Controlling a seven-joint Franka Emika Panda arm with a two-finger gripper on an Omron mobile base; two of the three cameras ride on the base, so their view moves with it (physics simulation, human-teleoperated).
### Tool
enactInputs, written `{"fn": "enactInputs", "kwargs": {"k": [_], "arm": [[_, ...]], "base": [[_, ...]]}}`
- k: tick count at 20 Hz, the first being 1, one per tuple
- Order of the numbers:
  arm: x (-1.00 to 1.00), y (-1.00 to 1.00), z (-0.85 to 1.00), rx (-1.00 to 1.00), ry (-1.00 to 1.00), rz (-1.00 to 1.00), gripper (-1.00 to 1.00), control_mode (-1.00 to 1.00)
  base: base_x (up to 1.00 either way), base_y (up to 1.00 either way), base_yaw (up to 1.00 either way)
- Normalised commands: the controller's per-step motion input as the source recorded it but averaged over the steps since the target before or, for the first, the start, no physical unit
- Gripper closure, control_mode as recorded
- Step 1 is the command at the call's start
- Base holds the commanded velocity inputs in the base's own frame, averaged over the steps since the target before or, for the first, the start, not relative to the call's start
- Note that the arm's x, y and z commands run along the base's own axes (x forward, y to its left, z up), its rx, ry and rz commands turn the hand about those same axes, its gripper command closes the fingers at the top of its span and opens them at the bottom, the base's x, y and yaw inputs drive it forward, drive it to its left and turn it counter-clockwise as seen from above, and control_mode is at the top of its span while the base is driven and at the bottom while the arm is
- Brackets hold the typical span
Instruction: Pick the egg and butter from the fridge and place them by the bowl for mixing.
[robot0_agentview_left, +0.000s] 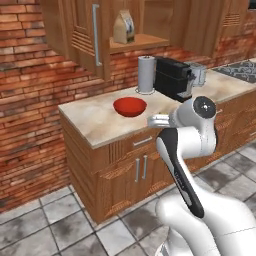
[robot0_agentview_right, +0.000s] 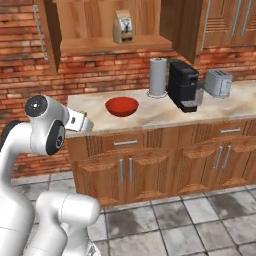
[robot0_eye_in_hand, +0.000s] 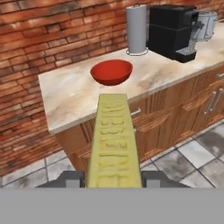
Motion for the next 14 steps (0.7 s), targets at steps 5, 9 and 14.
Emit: {"fn": "enactInputs", "kwargs": {"k": [5,9,14], "arm": [[0.0,0.0,0.0,0.0,0.0,0.0,1.0,1.0],[0.0,0.0,0.0,0.0,0.0,0.0,1.0,1.0],[0.0,0.0,0.0,0.0,0.0,0.0,1.0,1.0]], "base": [[0.66,-0.36,0.23],[0.55,-0.4,0.26],[0.45,-0.35,0.39]]}}
